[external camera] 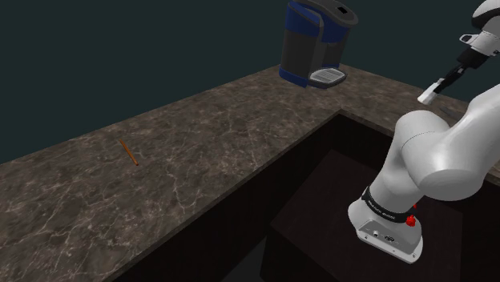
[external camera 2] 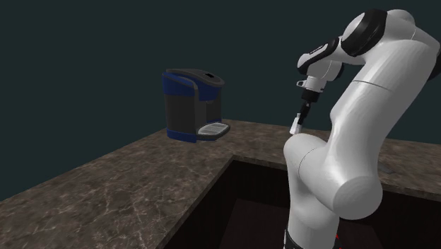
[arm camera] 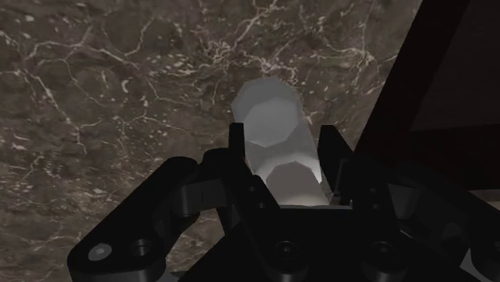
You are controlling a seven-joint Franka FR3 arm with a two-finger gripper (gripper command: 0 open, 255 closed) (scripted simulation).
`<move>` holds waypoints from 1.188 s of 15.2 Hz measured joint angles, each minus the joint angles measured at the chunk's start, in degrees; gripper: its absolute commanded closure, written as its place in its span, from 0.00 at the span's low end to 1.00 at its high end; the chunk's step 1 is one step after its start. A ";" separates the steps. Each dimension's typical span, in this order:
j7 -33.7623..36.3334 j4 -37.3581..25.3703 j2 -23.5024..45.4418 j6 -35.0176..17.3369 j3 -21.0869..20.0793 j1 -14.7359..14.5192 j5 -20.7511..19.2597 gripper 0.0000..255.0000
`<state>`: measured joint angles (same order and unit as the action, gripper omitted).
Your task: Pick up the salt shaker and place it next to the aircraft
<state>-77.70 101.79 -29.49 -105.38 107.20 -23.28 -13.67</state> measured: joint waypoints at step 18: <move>1.21 6.30 -4.93 -9.86 5.83 -3.60 -4.98 1.00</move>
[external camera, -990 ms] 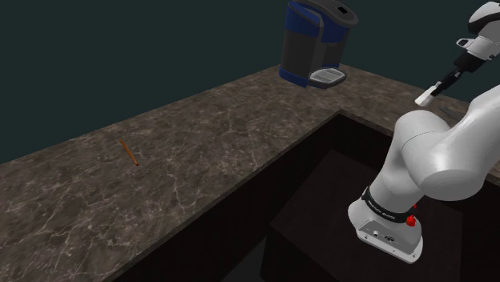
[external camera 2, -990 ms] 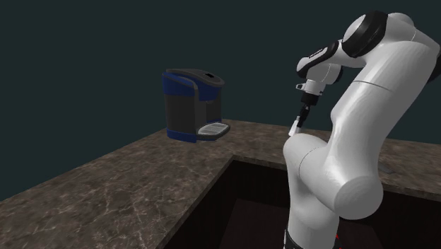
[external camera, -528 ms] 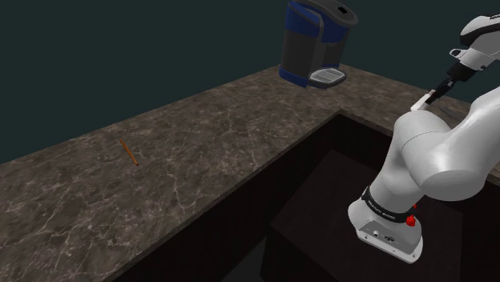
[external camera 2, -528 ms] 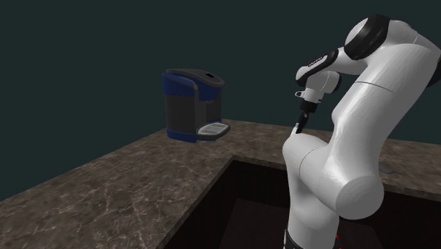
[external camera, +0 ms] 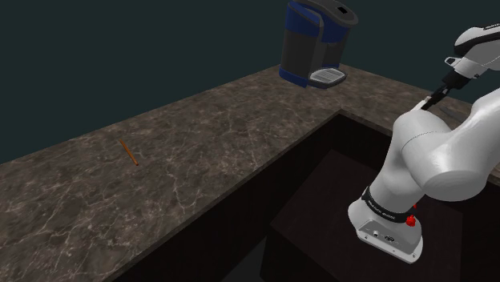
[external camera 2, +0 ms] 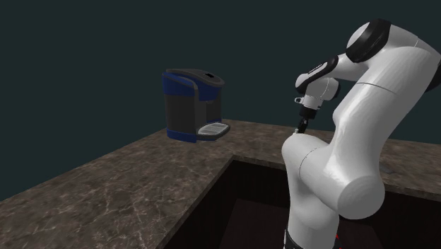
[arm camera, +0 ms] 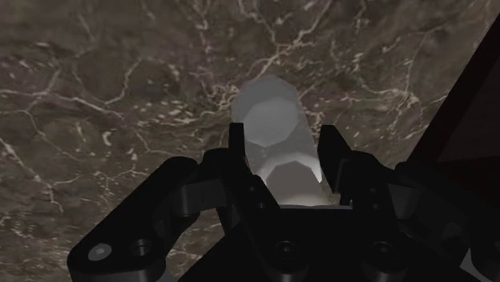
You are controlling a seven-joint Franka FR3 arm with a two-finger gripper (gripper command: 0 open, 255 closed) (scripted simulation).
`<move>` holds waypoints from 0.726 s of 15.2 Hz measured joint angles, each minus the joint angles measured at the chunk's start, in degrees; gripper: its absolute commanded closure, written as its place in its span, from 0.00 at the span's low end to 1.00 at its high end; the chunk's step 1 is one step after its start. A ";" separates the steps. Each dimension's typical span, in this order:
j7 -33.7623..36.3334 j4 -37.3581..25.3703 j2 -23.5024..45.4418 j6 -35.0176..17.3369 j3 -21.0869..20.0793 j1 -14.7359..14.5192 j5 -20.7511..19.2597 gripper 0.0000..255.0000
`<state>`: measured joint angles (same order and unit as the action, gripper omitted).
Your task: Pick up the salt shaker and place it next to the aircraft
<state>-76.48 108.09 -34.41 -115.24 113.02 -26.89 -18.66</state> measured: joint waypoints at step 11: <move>0.03 -0.06 -0.13 -0.07 0.15 -0.15 -0.11 0.00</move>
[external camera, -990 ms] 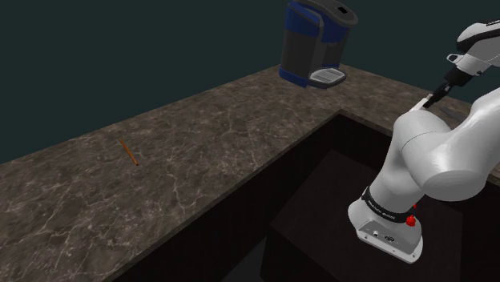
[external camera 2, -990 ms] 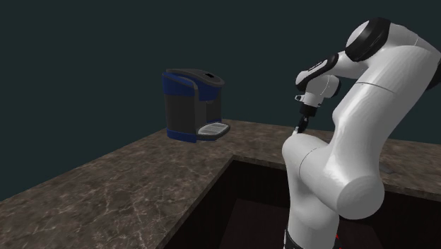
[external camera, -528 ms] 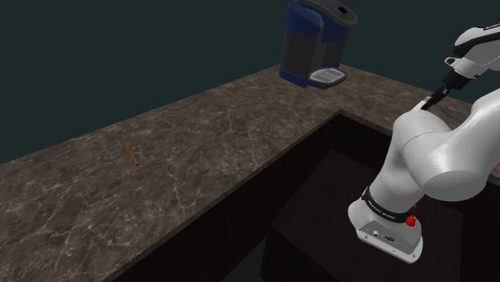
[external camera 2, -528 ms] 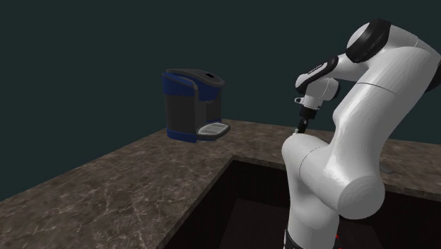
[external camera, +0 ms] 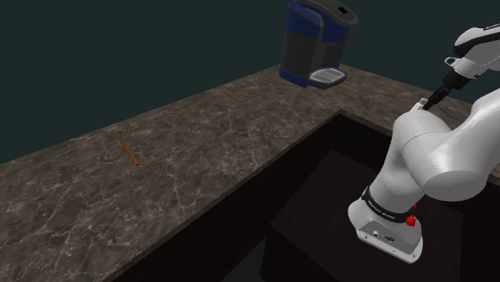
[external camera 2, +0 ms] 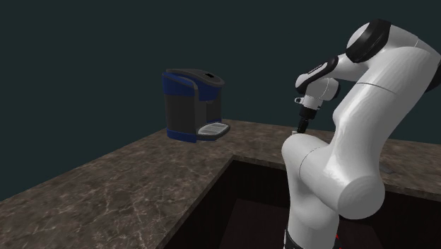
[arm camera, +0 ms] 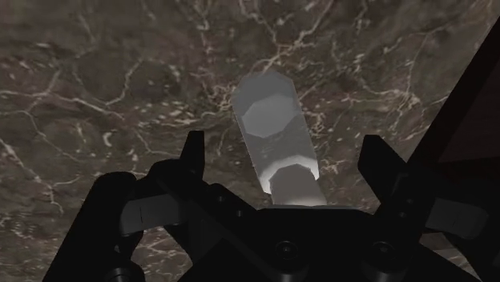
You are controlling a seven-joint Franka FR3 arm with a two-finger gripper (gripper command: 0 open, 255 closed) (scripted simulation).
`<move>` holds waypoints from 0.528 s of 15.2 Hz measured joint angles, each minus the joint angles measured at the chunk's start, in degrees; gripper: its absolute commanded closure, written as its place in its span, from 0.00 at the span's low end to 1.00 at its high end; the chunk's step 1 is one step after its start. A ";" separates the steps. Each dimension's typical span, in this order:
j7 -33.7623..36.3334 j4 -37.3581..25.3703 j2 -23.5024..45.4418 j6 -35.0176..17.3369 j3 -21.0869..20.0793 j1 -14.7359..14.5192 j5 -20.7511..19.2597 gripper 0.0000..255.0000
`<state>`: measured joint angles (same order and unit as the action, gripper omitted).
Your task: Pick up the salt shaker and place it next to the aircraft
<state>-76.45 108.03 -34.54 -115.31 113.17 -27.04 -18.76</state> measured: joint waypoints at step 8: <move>-1.53 -4.75 2.04 6.24 -2.42 1.72 2.32 0.00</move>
<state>-77.99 103.28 -32.50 -109.07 110.75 -25.31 -16.44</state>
